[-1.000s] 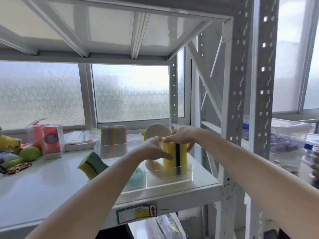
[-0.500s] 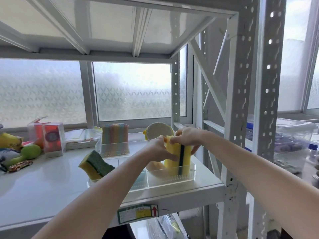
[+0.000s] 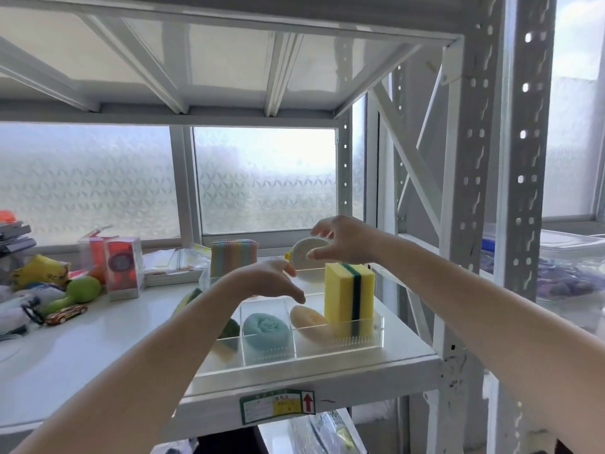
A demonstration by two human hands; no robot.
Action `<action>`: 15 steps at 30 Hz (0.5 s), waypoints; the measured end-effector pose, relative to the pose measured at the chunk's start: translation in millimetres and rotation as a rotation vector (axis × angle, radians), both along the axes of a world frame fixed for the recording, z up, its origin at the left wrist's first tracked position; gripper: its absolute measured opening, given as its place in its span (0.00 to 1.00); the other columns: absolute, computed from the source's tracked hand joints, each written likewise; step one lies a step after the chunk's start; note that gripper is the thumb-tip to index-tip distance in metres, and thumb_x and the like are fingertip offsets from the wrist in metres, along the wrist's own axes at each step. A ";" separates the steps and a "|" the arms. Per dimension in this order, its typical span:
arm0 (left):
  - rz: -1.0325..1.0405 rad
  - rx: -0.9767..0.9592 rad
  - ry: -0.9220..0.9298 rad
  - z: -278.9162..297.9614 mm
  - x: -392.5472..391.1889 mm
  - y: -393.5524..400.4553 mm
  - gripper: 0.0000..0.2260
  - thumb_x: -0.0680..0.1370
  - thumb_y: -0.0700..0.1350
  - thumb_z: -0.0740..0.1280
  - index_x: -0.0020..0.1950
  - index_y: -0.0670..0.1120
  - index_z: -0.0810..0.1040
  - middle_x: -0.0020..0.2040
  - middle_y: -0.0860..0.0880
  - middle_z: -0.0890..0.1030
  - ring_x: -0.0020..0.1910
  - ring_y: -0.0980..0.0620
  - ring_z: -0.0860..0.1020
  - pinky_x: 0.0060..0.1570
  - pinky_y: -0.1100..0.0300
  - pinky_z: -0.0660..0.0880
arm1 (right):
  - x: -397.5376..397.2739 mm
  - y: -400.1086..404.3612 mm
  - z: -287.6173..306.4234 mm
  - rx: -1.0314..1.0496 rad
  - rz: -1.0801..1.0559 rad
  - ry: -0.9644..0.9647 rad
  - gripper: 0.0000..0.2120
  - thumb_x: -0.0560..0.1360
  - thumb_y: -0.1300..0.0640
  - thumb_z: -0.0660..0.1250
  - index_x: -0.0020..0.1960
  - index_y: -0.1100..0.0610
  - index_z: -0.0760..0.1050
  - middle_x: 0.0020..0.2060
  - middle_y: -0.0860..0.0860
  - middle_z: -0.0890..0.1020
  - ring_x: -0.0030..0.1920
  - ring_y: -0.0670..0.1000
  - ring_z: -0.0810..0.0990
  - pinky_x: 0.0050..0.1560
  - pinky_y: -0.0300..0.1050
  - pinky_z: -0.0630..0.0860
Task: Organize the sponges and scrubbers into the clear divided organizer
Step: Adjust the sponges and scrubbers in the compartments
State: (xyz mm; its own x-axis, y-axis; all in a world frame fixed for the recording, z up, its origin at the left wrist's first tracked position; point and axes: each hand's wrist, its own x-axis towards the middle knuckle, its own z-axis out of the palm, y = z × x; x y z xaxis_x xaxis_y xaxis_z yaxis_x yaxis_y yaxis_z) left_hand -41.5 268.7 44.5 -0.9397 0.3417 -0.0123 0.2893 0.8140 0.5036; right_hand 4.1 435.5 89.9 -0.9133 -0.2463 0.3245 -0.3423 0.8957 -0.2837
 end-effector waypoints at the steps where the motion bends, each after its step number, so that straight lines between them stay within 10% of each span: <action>1: -0.004 0.013 -0.011 2.0 0.2 -7.2 0.30 0.70 0.45 0.75 0.69 0.40 0.70 0.64 0.43 0.76 0.62 0.47 0.75 0.65 0.57 0.71 | 2.5 -8.0 -0.5 0.029 0.035 -0.013 0.27 0.72 0.48 0.70 0.67 0.57 0.72 0.64 0.54 0.77 0.63 0.53 0.75 0.64 0.47 0.72; 5: -0.027 0.016 -0.035 3.3 2.2 -22.4 0.25 0.71 0.41 0.73 0.67 0.40 0.73 0.63 0.44 0.78 0.61 0.48 0.76 0.66 0.56 0.71 | 2.8 -33.7 -13.8 0.252 0.068 -0.158 0.26 0.71 0.50 0.71 0.67 0.56 0.73 0.64 0.51 0.77 0.61 0.51 0.76 0.62 0.46 0.74; 9: -0.079 -0.036 -0.020 -8.1 7.9 -14.5 0.22 0.71 0.45 0.74 0.64 0.42 0.78 0.62 0.46 0.80 0.56 0.52 0.78 0.62 0.61 0.73 | -1.1 -46.7 -31.0 0.313 0.006 -0.413 0.27 0.72 0.57 0.72 0.67 0.64 0.71 0.58 0.60 0.81 0.34 0.48 0.79 0.35 0.37 0.77; 15: -0.061 -0.093 0.019 -18.9 6.8 -11.8 0.20 0.72 0.44 0.72 0.64 0.43 0.79 0.62 0.48 0.81 0.59 0.51 0.79 0.60 0.60 0.74 | -8.7 -45.6 -43.5 0.249 -0.043 -0.532 0.26 0.74 0.62 0.69 0.69 0.67 0.67 0.56 0.64 0.81 0.44 0.57 0.80 0.47 0.45 0.80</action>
